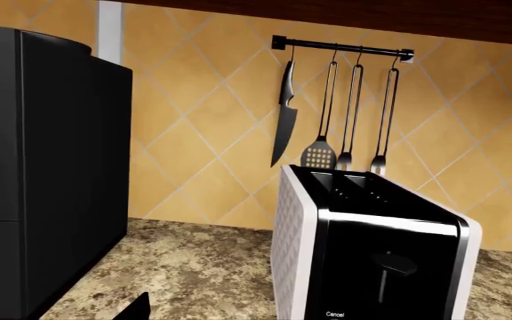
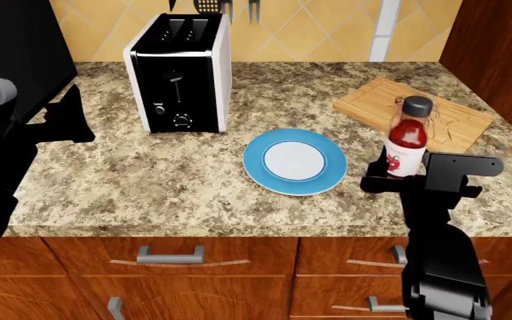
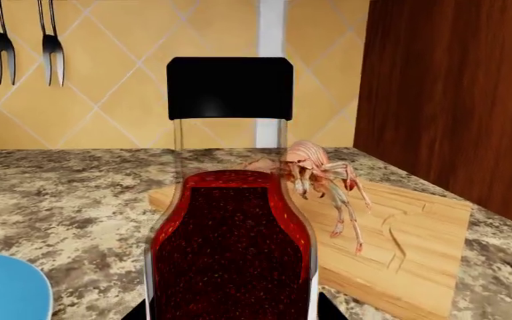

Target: Pick the lobster from the plate and place it on the cutting board. Then pick the condiment bottle from the cabinet and place it next to the cutting board.

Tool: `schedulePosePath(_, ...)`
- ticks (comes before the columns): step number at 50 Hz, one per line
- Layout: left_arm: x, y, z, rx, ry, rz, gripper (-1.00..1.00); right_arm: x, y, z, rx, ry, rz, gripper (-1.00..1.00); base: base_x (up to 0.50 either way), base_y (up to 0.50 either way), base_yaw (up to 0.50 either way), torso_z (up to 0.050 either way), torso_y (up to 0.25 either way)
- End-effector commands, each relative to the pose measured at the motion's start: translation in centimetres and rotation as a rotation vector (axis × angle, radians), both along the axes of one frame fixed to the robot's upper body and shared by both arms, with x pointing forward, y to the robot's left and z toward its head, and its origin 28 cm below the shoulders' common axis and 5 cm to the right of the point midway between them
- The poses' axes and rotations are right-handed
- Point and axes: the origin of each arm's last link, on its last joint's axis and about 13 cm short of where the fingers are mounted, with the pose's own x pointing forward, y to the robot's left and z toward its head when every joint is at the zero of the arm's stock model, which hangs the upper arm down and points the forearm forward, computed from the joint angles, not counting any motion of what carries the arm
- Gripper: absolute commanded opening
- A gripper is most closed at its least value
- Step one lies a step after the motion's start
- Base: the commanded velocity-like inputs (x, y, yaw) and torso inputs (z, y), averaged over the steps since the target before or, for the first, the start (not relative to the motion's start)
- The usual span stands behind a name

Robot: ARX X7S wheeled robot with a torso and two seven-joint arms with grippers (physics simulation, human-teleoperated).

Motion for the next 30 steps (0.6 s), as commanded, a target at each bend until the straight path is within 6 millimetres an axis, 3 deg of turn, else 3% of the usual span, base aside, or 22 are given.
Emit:
schedulePosePath(1, -0.03, 0.0, -0.02, -0.001, 0.001, -0.001, 1.0, -0.05, -0.16, -0.07, -0.028, 0.001, -0.01, -1.0, 0.0, 0.0, 0.0, 0.0, 0.0)
schedulePosePath(24, 0.04, 0.02, -0.02, -0.004, 0.0, -0.001, 1.0, -0.03, -0.12, -0.84, -0.027, 0.04, -0.017, -1.0, 0.0, 0.0, 0.0, 0.0, 0.0)
schedulePosePath(25, 0.06, 0.02, -0.03, -0.004, 0.0, -0.001, 1.0, -0.03, -0.11, -0.83, -0.027, 0.04, -0.017, 1.0, 0.0, 0.0, 0.0, 0.0, 0.0)
schedulePosePath(30, 0.06, 0.01, -0.01, -0.005, -0.001, -0.003, 1.0, -0.07, -0.11, -0.64, -0.028, 0.04, -0.021, 1.0, 0.0, 0.0, 0.0, 0.0, 0.0)
